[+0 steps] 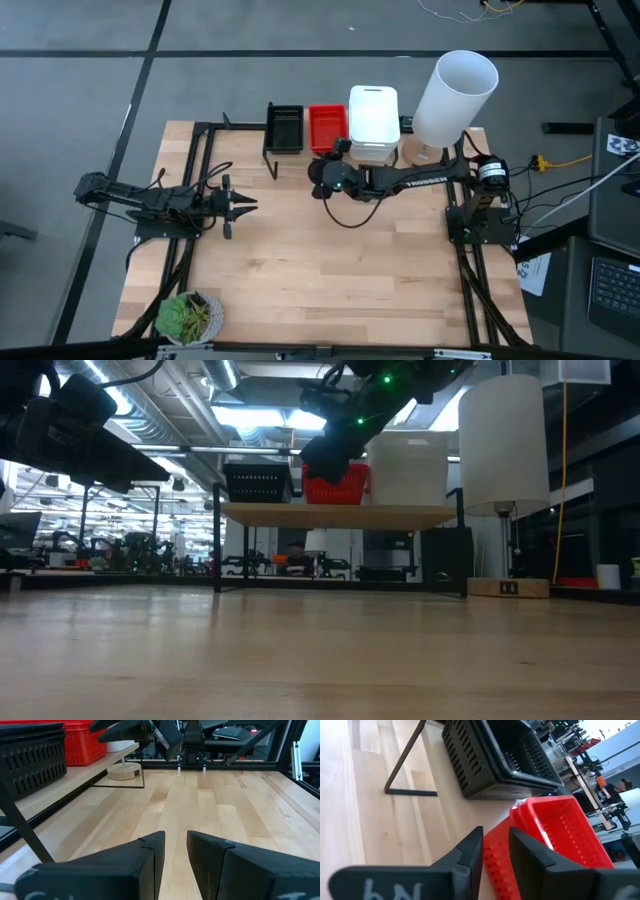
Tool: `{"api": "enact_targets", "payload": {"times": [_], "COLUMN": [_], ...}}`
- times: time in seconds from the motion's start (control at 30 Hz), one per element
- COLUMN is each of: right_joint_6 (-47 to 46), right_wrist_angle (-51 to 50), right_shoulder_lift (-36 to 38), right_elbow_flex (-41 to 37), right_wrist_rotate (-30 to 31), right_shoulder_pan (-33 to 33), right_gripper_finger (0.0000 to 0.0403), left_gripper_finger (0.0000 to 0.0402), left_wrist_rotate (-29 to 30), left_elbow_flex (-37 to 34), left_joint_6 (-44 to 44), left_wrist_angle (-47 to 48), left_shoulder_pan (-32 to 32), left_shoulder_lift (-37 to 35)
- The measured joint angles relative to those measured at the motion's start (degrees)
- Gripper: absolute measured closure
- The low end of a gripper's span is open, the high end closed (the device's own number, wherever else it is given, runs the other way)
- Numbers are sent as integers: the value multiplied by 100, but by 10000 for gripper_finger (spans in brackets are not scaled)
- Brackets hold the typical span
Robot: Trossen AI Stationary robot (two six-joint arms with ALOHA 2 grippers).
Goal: Stack baskets on shelf by color
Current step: Adjust the stacked bins on the shelf
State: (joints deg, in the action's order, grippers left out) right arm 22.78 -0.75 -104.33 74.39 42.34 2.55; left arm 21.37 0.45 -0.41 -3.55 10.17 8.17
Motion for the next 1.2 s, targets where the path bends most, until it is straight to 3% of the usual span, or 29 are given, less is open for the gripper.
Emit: {"api": "enact_targets", "payload": {"times": [0.63, 1.0, 1.2], "right_joint_6": [149, 510, 1112], "right_wrist_angle": [531, 106, 439], "right_shoulder_lift": [2, 4, 9], "right_elbow_flex": [2, 2, 202], "right_wrist_rotate": [-317, 1351, 1461], "right_shoulder_pan": [-10, -551, -418], "right_gripper_finger": [309, 309, 309], "left_gripper_finger": [327, 327, 327], "left_wrist_rotate": [0, 0, 0], "left_elbow_flex": [0, 1, 0], "left_joint_6": [-2, -2, 0], "left_wrist_angle": [-2, 0, -2], "left_shoulder_pan": [-2, -1, 0], "left_shoulder_lift": [1, -1, 0]}}
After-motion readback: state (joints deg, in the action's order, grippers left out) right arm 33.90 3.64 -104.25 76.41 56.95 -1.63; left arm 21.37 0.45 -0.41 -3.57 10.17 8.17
